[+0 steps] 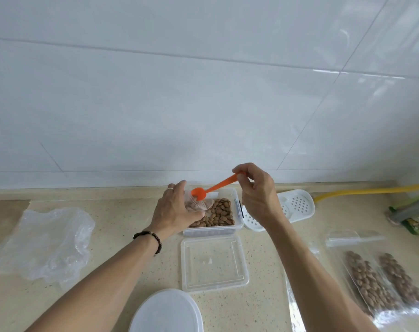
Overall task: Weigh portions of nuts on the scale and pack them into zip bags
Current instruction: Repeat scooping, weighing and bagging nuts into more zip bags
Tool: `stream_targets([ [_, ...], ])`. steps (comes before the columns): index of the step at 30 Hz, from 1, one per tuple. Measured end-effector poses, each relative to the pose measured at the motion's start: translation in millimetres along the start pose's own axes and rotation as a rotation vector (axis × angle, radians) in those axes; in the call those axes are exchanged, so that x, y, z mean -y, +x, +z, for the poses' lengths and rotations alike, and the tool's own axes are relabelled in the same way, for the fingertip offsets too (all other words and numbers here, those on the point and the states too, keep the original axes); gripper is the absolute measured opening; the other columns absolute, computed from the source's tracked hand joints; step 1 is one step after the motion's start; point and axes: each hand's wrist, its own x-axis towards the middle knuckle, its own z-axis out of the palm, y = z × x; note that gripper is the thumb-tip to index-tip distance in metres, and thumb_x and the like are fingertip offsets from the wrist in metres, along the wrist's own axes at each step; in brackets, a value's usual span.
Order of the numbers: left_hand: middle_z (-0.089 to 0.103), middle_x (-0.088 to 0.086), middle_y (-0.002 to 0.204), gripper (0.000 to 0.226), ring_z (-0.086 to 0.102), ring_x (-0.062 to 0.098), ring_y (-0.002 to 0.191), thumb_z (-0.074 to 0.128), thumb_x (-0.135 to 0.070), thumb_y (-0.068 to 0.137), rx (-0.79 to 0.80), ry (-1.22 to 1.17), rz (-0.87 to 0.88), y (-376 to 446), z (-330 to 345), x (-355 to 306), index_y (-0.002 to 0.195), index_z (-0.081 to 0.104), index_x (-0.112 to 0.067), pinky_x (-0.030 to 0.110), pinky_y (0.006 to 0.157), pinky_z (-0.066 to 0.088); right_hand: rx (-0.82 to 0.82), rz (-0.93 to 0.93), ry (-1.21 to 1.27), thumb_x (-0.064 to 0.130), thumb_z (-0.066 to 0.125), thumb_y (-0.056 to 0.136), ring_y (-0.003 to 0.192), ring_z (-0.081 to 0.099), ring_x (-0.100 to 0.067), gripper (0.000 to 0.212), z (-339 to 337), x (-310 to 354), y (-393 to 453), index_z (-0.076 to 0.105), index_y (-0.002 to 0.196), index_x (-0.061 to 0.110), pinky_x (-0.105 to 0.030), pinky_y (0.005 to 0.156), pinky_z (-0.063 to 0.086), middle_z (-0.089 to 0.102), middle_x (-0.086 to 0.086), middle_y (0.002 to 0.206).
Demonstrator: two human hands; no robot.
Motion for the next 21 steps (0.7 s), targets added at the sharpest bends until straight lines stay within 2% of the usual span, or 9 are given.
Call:
stream_targets([
  [3, 0.045, 0.002, 0.13, 0.098, 0.048, 0.018, 0.118, 0.078, -0.049, 0.066, 0.01, -0.011, -0.011, 0, 0, 2, 0.145, 0.029, -0.017, 0.034, 0.091, 0.049, -0.001, -0.023, 0.019, 0.009, 0.048, 0.099, 0.054, 0.047, -0.019, 0.029, -4, 3, 1, 0.062, 0.086, 0.03, -0.039, 0.053, 0.044, 0.066, 0.006, 0.085],
  [5, 0.045, 0.003, 0.132, 0.098, 0.048, 0.019, 0.12, 0.078, -0.049, 0.067, 0.01, -0.012, -0.008, 0, 1, 3, 0.146, 0.029, -0.017, 0.033, 0.092, 0.049, -0.011, -0.013, 0.023, 0.009, 0.048, 0.099, 0.053, 0.045, -0.021, 0.031, -7, 2, 0, 0.062, 0.085, 0.033, -0.039, 0.052, 0.042, 0.066, 0.005, 0.086],
  [7, 0.045, 0.004, 0.132, 0.096, 0.047, 0.019, 0.12, 0.077, -0.048, 0.068, 0.004, 0.005, 0.002, -1, 1, 4, 0.145, 0.03, -0.017, 0.034, 0.093, 0.048, -0.055, 0.011, 0.054, 0.007, 0.05, 0.098, 0.054, 0.047, -0.018, 0.031, -10, -2, 0, 0.063, 0.086, 0.033, -0.034, 0.052, 0.04, 0.066, 0.005, 0.084],
  [10, 0.044, 0.004, 0.135, 0.097, 0.046, 0.02, 0.123, 0.077, -0.049, 0.068, 0.004, 0.034, 0.011, -2, 3, 5, 0.146, 0.029, -0.016, 0.037, 0.097, 0.046, -0.077, 0.041, 0.057, 0.006, 0.051, 0.098, 0.06, 0.053, -0.013, 0.029, -12, -8, -1, 0.064, 0.088, 0.03, -0.029, 0.055, 0.043, 0.066, 0.005, 0.087],
  [14, 0.044, 0.005, 0.134, 0.093, 0.046, 0.021, 0.121, 0.076, -0.048, 0.069, -0.016, 0.071, 0.017, -2, 4, 9, 0.144, 0.03, -0.016, 0.036, 0.096, 0.045, -0.202, 0.123, 0.074, 0.009, 0.05, 0.099, 0.05, 0.052, -0.015, 0.019, -10, -21, -1, 0.066, 0.097, 0.02, -0.024, 0.046, 0.045, 0.067, 0.002, 0.092],
  [17, 0.045, 0.004, 0.13, 0.09, 0.048, 0.021, 0.119, 0.075, -0.049, 0.07, -0.022, 0.081, 0.031, -6, 3, 16, 0.142, 0.03, -0.018, 0.035, 0.095, 0.044, -0.24, 0.119, -0.048, 0.011, 0.048, 0.099, 0.055, 0.054, -0.019, 0.018, -8, -39, -1, 0.064, 0.098, 0.02, -0.029, 0.052, 0.045, 0.066, 0.004, 0.085],
  [21, 0.044, 0.005, 0.132, 0.095, 0.048, 0.02, 0.121, 0.075, -0.05, 0.07, -0.003, 0.05, 0.06, -18, 3, 26, 0.146, 0.024, -0.023, 0.036, 0.098, 0.045, -0.178, 0.126, -0.239, 0.011, 0.046, 0.1, 0.055, 0.049, -0.008, 0.02, -1, -66, -8, 0.065, 0.101, 0.015, -0.021, 0.05, 0.034, 0.062, 0.004, 0.074],
])
